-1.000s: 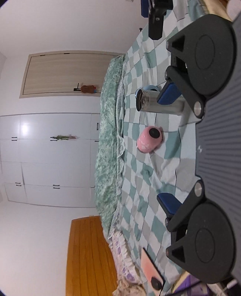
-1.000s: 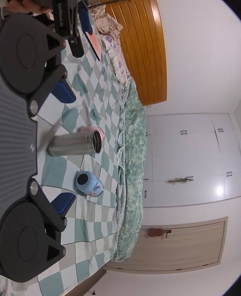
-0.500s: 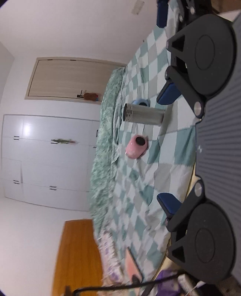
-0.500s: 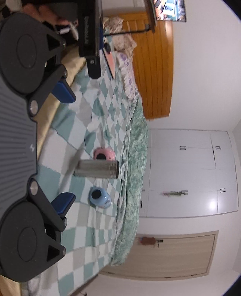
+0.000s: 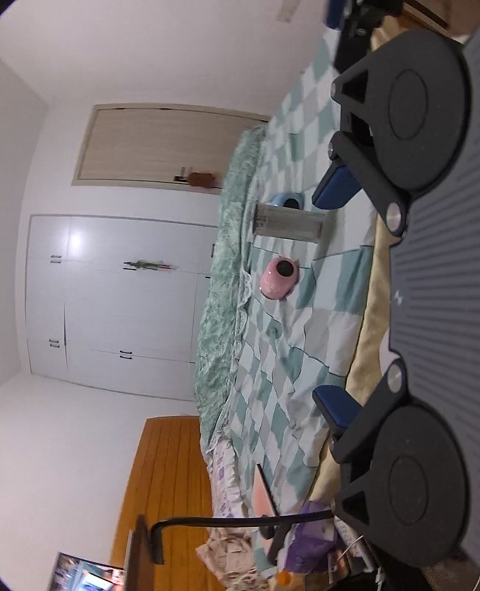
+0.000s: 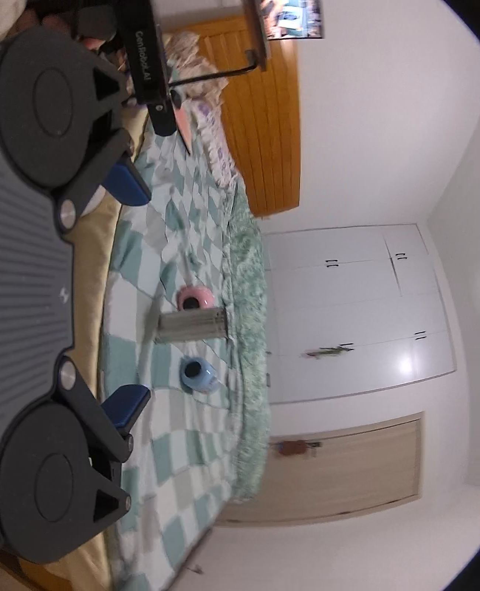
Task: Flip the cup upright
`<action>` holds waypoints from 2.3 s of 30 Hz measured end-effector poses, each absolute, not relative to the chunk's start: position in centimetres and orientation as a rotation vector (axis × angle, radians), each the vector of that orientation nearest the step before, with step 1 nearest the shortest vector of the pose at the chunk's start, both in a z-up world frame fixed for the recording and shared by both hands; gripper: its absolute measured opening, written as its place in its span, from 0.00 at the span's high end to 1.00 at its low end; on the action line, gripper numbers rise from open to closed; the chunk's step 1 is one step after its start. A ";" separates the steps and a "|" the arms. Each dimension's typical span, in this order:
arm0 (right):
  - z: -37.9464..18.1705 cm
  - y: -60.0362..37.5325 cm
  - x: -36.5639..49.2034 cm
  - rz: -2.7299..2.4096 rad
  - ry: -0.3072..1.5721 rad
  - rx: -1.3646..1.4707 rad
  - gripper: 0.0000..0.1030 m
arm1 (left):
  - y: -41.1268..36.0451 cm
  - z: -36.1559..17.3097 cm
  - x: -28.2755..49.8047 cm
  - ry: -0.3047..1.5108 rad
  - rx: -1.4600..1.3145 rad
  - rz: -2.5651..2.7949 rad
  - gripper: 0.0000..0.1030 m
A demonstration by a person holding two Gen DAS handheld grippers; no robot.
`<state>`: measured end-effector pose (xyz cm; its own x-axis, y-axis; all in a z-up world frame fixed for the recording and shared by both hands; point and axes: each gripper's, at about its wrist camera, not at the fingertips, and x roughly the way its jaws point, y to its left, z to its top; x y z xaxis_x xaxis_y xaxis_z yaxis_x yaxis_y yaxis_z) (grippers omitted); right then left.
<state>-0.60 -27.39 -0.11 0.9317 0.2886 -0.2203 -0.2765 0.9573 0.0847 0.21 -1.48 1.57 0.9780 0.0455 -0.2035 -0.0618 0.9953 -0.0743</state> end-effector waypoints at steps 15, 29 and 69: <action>0.3 -27.0 0.1 0.300 0.242 0.049 0.00 | -2.5 2.5 -0.2 0.142 0.035 0.020 0.00; 0.1 -26.4 0.8 0.330 0.269 0.036 0.00 | -2.0 2.2 0.5 0.188 0.009 0.032 0.00; -0.2 -26.2 0.9 0.328 0.289 0.036 0.00 | -2.0 2.0 0.3 0.181 0.011 0.014 0.00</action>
